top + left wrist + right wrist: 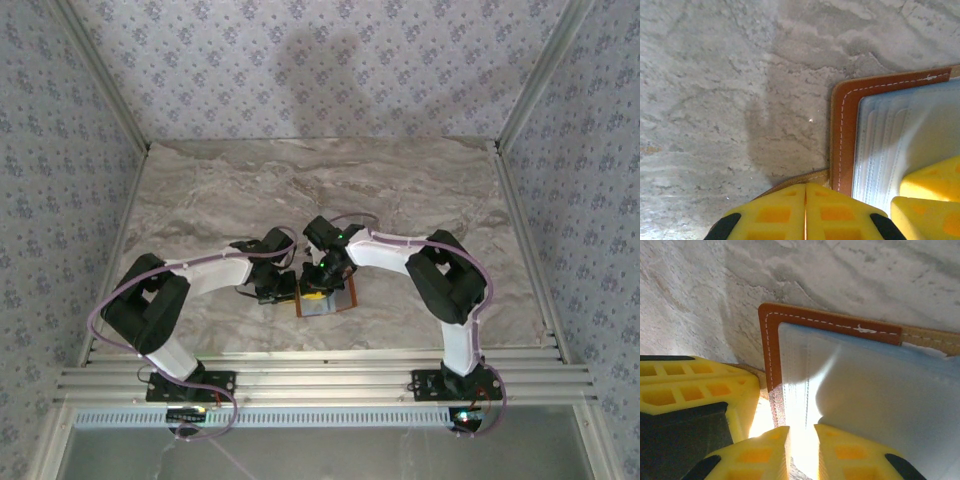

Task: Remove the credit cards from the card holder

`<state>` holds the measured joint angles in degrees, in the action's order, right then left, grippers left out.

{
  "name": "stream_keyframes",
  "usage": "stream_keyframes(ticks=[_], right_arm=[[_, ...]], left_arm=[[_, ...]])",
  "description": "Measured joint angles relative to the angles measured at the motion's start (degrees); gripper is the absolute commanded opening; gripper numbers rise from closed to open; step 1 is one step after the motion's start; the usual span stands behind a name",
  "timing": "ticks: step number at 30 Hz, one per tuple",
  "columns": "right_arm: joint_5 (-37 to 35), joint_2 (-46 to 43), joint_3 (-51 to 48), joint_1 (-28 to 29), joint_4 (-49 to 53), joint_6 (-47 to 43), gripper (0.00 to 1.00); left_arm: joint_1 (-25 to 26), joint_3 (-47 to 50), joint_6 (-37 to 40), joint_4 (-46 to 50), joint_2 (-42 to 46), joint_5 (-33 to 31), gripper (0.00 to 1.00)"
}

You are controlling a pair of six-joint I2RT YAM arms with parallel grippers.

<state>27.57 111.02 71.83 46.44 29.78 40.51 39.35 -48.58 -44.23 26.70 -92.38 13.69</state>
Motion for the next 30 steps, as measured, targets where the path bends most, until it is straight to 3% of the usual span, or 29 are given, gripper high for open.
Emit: stream_keyframes(ticks=[13,30], right_arm=[[-4.35,-1.01,0.87,0.11,4.42,-1.62,0.34],[-15.21,-3.04,2.14,0.22,14.36,-3.65,0.51]], left_arm=[[0.00,0.00,0.00,0.02,0.00,0.00,0.09],[0.00,0.00,0.02,0.04,0.00,0.02,0.10]])
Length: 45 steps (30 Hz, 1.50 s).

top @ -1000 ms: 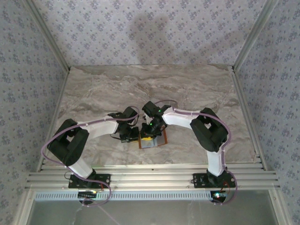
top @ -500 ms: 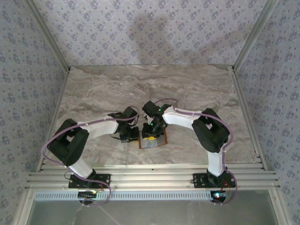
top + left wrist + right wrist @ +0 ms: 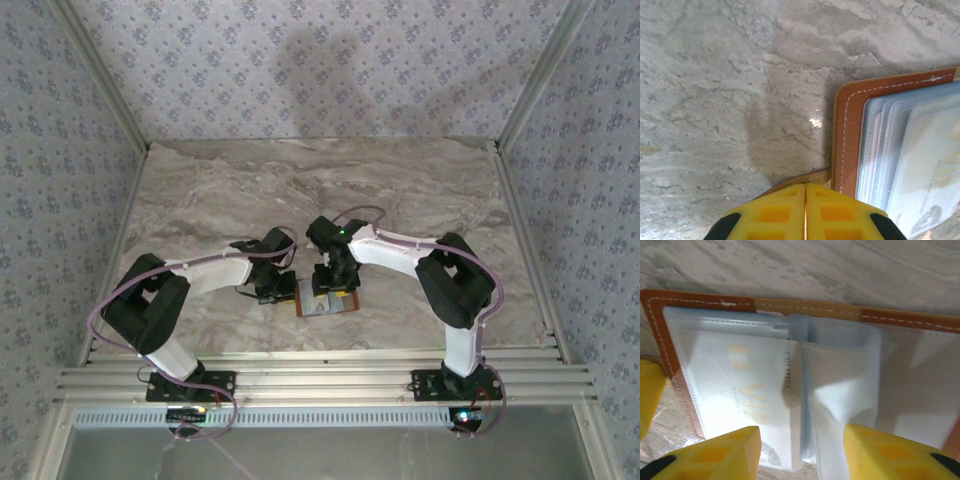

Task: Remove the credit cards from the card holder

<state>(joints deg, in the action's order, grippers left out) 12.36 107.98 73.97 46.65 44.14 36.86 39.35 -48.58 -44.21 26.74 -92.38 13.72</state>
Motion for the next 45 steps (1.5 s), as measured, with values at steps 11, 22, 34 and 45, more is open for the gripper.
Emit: stream_keyframes(ticks=[11,22,34,45], right_arm=[[-6.88,-2.10,0.22,-0.39,6.05,-2.25,0.51],[-10.73,-2.62,-0.61,-2.19,8.26,-3.78,0.43],[-12.00,-4.85,-1.18,-2.82,9.70,-4.83,0.28],[-4.37,-8.81,-1.90,-3.10,4.33,-4.48,0.18]], left_arm=[[0.00,-0.17,0.15,0.26,0.00,0.00,0.10],[0.20,-3.80,0.22,3.54,0.02,-0.04,0.10],[2.84,-8.92,0.20,4.98,-0.09,0.02,0.10],[3.98,-9.79,0.17,4.70,-3.65,0.72,0.10]])
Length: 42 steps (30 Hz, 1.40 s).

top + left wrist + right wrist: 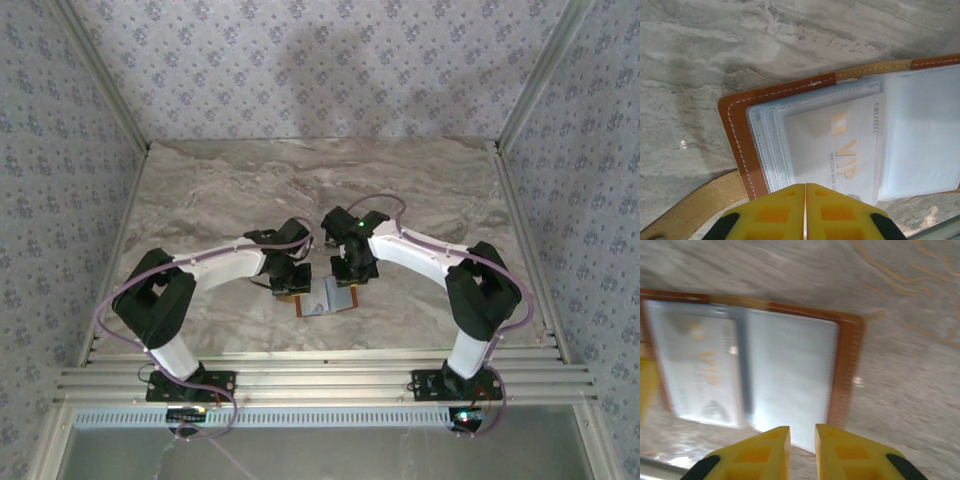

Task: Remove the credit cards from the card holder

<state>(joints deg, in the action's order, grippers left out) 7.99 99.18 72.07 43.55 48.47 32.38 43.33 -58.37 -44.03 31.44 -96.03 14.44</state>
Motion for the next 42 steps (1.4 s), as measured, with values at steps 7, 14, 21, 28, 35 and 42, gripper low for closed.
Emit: stream_keyframes(ticks=[7,14,21,28,35,42], right_arm=[[10.58,-0.50,-5.68,-1.11,-11.30,3.13,0.14],[16.94,0.79,-8.52,-1.55,-19.56,6.25,0.13],[18.45,2.47,-9.42,-1.70,-22.67,7.08,0.13],[18.47,3.87,-9.68,-1.97,-23.47,7.13,0.15],[18.21,4.11,-10.01,-2.05,-23.43,7.06,0.21],[17.73,4.13,-10.23,-2.05,-23.41,7.04,0.23]], left_arm=[[0.31,0.00,0.00,-0.15,-1.66,0.59,0.10],[0.31,0.00,0.02,-0.13,-2.45,0.57,0.10],[0.31,0.00,0.02,-0.15,-2.56,0.57,0.10],[0.31,0.00,0.02,-0.15,-2.56,0.57,0.10],[0.31,0.00,0.02,-0.13,-2.56,0.57,0.10],[0.31,0.00,0.02,-0.13,-2.56,0.57,0.10]])
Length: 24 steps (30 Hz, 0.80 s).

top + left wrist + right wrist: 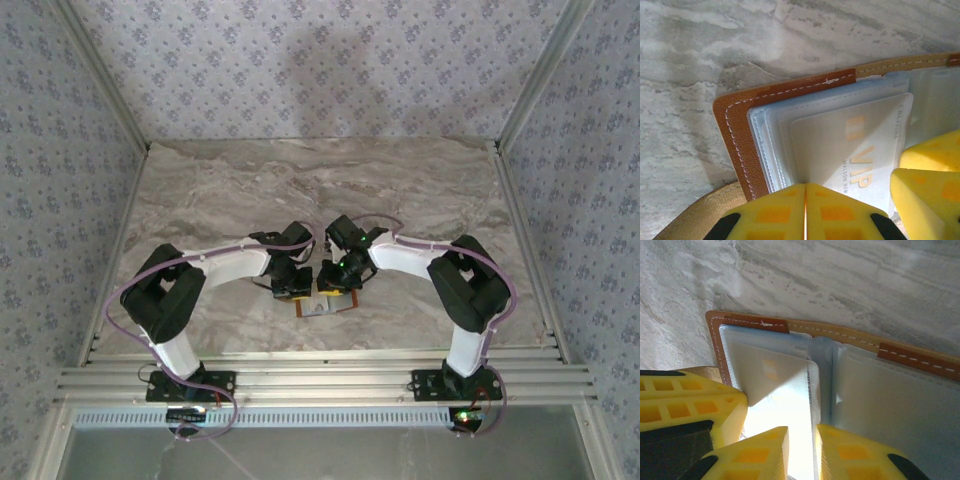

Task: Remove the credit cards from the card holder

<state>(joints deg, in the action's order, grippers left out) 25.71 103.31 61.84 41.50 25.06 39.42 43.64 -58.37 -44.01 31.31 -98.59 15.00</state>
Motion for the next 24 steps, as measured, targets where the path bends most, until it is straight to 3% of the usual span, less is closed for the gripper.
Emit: stream_keyframes(ticks=[24], right_arm=[[-1.33,-1.53,-0.11,0.00,0.20,-0.15,0.18]], left_arm=[[0.00,0.00,0.00,0.02,0.00,-0.02,0.10]])
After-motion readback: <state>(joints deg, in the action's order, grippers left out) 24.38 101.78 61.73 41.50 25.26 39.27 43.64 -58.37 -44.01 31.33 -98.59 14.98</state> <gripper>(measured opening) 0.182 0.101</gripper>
